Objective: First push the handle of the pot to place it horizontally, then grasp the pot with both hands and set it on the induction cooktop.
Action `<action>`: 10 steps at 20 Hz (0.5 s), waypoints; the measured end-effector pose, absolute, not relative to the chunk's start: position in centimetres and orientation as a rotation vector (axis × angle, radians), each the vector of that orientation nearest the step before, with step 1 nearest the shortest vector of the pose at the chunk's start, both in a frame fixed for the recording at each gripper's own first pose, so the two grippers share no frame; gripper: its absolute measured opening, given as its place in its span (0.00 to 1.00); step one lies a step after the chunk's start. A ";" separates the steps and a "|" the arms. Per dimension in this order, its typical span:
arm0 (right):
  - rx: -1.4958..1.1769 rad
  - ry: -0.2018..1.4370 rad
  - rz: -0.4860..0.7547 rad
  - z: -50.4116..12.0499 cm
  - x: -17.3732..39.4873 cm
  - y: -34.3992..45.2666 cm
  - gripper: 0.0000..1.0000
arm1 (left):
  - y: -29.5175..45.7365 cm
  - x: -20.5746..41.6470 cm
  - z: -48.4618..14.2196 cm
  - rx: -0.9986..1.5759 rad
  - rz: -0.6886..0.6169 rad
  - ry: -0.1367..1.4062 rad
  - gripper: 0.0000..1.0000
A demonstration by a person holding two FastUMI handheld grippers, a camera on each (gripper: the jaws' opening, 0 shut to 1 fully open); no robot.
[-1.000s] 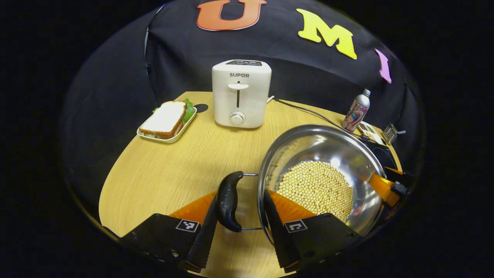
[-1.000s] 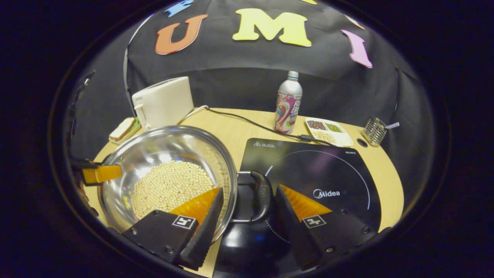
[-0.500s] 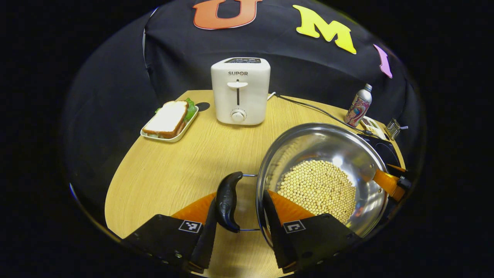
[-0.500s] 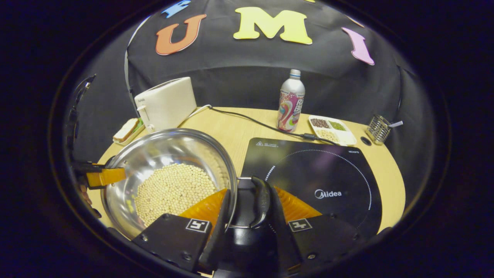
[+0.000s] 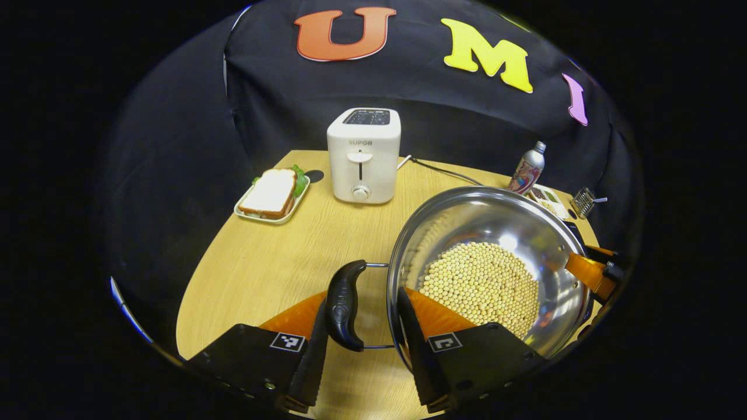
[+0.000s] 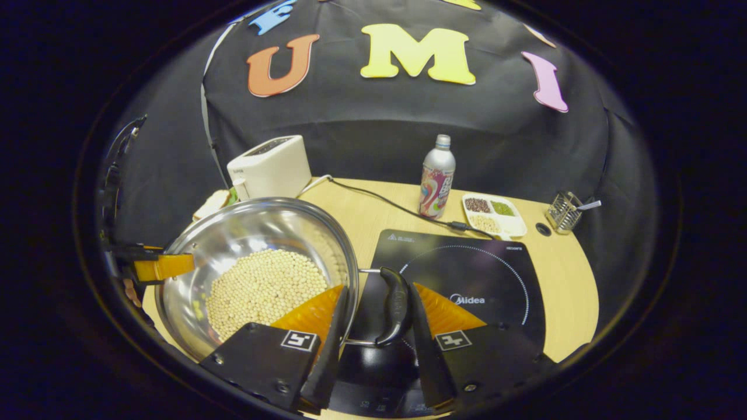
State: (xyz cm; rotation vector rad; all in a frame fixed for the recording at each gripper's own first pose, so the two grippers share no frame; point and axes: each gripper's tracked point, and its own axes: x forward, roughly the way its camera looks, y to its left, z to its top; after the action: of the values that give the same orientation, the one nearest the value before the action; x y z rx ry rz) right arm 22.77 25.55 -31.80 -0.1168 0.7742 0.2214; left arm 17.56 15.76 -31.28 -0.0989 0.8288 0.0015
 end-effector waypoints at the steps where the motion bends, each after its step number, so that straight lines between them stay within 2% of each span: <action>1: -0.115 0.771 0.228 -30.7 22.8 25.4 0.60 | 15.5 17.6 -29.9 -0.091 0.003 0.811 0.61; 2: -0.114 0.765 0.234 -29.7 22.8 25.2 0.58 | 15.3 17.4 -29.0 -0.091 0.007 0.808 0.61; 6: -0.130 0.728 0.233 -25.0 23.2 23.0 0.60 | 13.2 17.6 -25.5 -0.098 -0.016 0.786 0.61; 7: -0.128 0.722 0.229 -24.0 23.4 22.3 0.57 | 12.6 17.6 -24.5 -0.100 -0.021 0.777 0.61; 10: -0.131 0.711 0.220 -21.2 23.7 20.1 0.60 | 10.7 18.1 -21.7 -0.095 -0.033 0.751 0.61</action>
State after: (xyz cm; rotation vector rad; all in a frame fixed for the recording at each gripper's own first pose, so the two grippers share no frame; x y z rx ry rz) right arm 23.68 20.13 -21.16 -0.1306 0.7110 0.2203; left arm 18.07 10.68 -21.72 -0.0946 0.7514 -0.0334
